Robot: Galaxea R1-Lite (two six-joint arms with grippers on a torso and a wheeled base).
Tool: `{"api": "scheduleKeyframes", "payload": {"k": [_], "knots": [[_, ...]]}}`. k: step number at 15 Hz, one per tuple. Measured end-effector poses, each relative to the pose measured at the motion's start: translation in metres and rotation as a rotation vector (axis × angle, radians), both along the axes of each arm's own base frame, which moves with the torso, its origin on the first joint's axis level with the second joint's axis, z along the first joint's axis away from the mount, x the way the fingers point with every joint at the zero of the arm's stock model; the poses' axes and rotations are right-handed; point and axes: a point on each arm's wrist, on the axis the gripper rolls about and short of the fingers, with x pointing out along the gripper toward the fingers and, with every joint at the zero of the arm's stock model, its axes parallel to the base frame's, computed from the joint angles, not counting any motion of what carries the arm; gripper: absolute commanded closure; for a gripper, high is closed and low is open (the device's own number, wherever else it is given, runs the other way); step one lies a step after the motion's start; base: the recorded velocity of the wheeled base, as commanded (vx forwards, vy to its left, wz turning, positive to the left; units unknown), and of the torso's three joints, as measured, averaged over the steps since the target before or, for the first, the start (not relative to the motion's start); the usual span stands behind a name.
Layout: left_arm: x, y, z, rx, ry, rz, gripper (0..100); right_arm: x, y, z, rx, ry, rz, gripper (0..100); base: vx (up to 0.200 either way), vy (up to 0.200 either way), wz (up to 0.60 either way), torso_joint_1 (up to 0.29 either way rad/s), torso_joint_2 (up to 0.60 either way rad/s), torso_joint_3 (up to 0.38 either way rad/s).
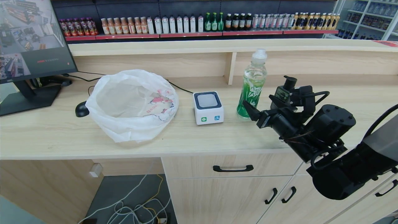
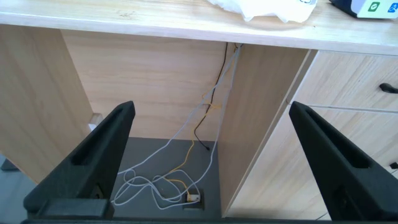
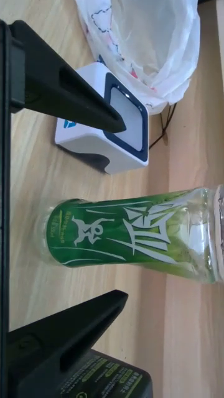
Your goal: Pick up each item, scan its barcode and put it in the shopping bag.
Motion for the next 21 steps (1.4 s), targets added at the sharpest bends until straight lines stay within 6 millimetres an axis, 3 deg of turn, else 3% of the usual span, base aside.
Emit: {"api": "scheduleKeyframes", "payload": {"k": [12, 21], "knots": [[0.0, 0.0, 0.0, 0.0, 0.0, 0.0, 0, 0.024, -0.002, -0.001, 0.028, -0.022, -0.046, 0, 0.0, 0.0, 0.0, 0.0, 0.0, 0.0], [0.0, 0.0, 0.0, 0.0, 0.0, 0.0, 0, 0.064, 0.008, 0.024, 0.054, -0.033, -0.05, 0, 0.0, 0.0, 0.0, 0.0, 0.0, 0.0]]}}
